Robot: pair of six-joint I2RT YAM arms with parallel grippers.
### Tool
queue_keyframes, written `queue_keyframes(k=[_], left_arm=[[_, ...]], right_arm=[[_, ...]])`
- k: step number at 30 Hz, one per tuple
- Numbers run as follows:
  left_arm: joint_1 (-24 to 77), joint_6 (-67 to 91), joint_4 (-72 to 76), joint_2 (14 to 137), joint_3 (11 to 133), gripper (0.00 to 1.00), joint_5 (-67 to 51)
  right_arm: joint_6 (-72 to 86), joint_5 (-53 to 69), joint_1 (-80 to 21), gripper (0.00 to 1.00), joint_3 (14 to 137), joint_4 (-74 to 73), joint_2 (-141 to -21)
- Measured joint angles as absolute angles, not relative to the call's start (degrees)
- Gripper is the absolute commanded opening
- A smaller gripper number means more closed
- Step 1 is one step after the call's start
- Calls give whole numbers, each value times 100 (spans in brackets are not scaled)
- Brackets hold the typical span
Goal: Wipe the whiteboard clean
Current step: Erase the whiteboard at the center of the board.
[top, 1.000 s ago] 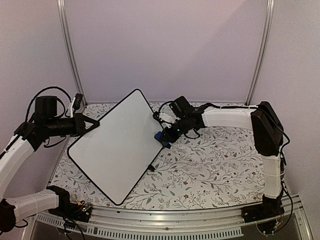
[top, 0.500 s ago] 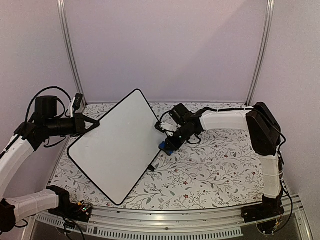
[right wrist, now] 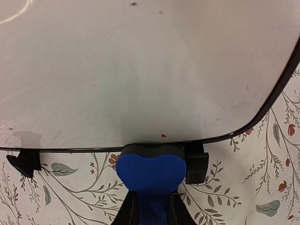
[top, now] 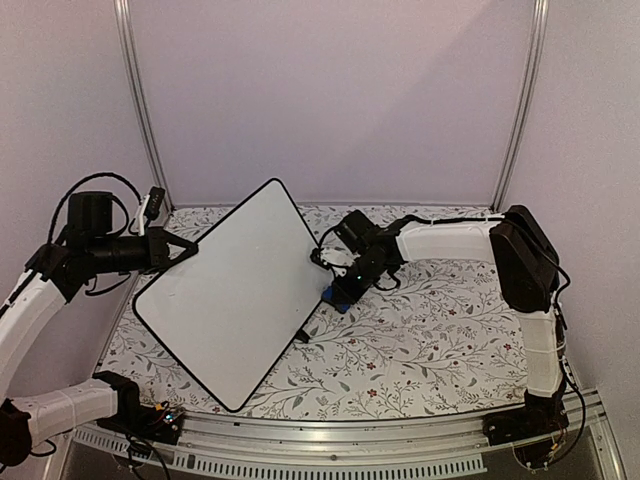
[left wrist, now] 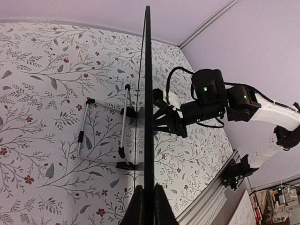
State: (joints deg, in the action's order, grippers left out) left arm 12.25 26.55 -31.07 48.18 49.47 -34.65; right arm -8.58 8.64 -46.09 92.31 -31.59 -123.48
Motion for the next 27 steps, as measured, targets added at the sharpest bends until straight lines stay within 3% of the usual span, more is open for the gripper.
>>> queue_keyframes(k=[27], left_arm=[[1234,2493,-3841,4563,5214,0,-3465]], right_arm=[[-843,760,-4991,10,9413,-3046,-12009]])
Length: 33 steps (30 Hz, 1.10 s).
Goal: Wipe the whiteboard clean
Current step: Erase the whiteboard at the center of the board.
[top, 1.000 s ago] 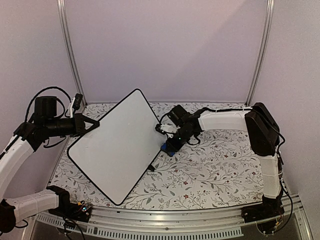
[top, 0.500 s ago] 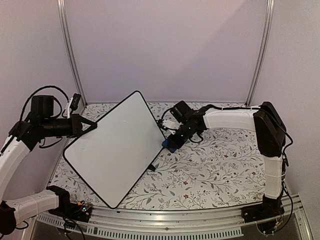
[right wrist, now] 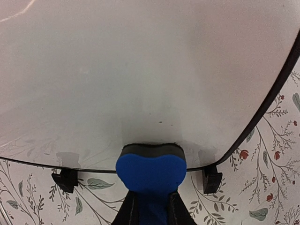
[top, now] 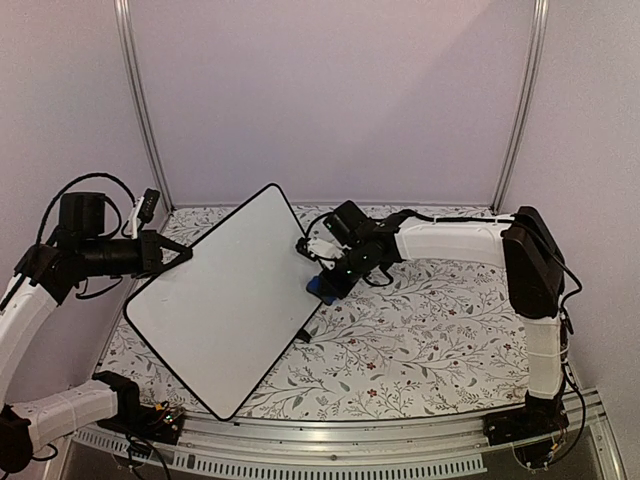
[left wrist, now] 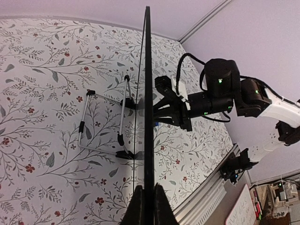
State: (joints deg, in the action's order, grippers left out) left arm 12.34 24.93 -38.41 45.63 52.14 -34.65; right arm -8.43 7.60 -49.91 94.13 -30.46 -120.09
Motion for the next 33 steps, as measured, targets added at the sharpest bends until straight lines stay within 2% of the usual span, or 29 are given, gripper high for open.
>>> queue_keyframes(k=[33], left_arm=[[1234,2484,-3830,4571,5212,0,-3468]], right_arm=[[-998,998,-4692,9,9511,-3498,-12416]])
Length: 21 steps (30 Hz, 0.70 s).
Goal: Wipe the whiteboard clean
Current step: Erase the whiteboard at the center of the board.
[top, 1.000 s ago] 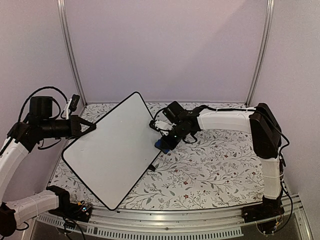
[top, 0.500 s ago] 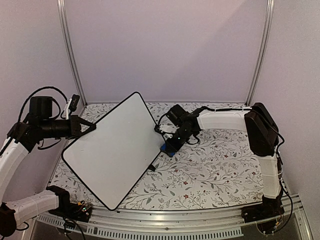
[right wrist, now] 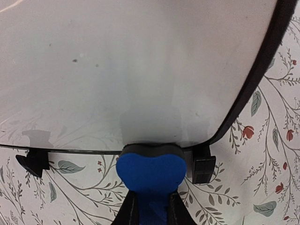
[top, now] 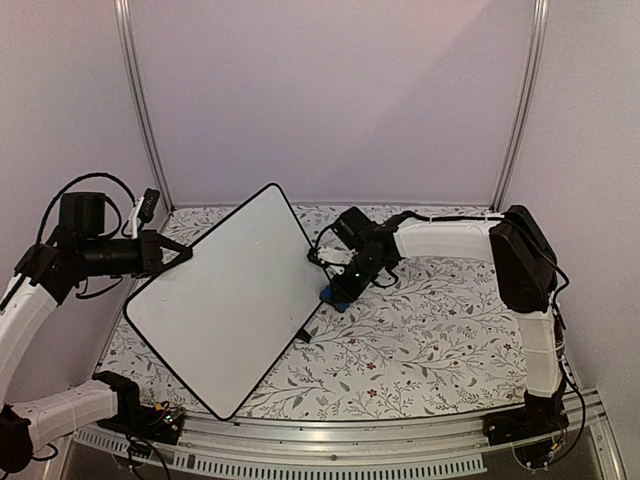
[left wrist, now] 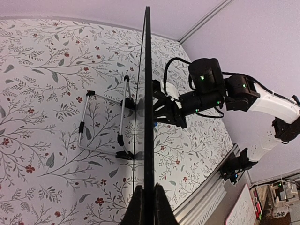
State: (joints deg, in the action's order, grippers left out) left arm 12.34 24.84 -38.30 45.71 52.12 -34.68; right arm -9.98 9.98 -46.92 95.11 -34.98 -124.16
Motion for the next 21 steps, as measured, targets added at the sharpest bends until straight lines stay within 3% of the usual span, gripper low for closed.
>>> queue_keyframes(k=[16,21], left_arm=[[1232,2486,-3726,4589,5186,0,-3446],[1234,2488,-3586,4716,5175,0,-3524]], right_arm=[[-963,910,-4694,10,9979,-3487,-12383],[-788,718,-4696,10,9723,-3197,-11880]])
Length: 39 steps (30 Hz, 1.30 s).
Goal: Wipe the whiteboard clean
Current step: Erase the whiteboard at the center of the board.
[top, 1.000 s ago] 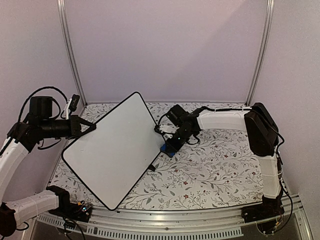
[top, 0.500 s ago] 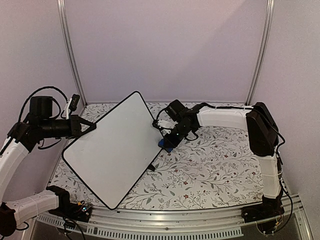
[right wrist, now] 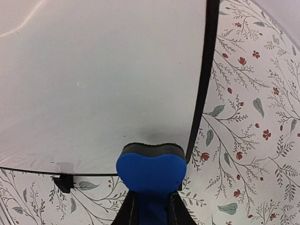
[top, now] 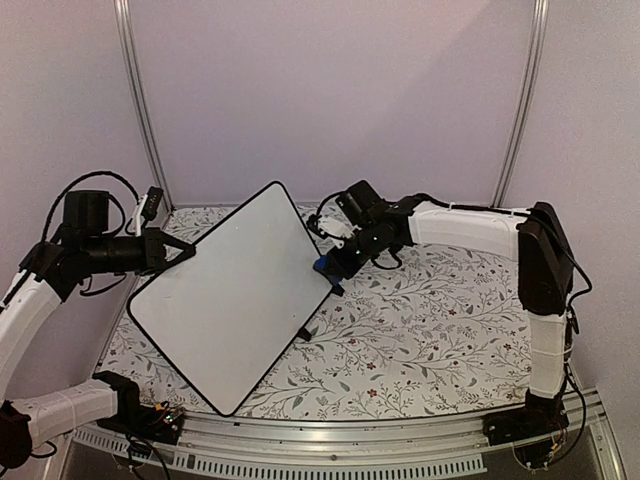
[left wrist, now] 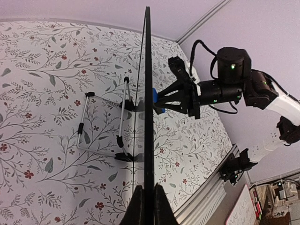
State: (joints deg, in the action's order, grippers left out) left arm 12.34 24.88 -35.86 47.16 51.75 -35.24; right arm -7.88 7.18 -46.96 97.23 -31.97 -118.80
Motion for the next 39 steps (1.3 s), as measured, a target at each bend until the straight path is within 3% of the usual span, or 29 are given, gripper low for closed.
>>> queue_keyframes(k=[15,39], left_arm=[[1236,2394,-3068,5513,5393,0,-3684],[1249,2646,-1782,7102,5852,0,-3994]], right_arm=[[-220,67,-4685,10,8108,-2705,-9894],[720,-554,-4578,11,5920,-2480,-8921]])
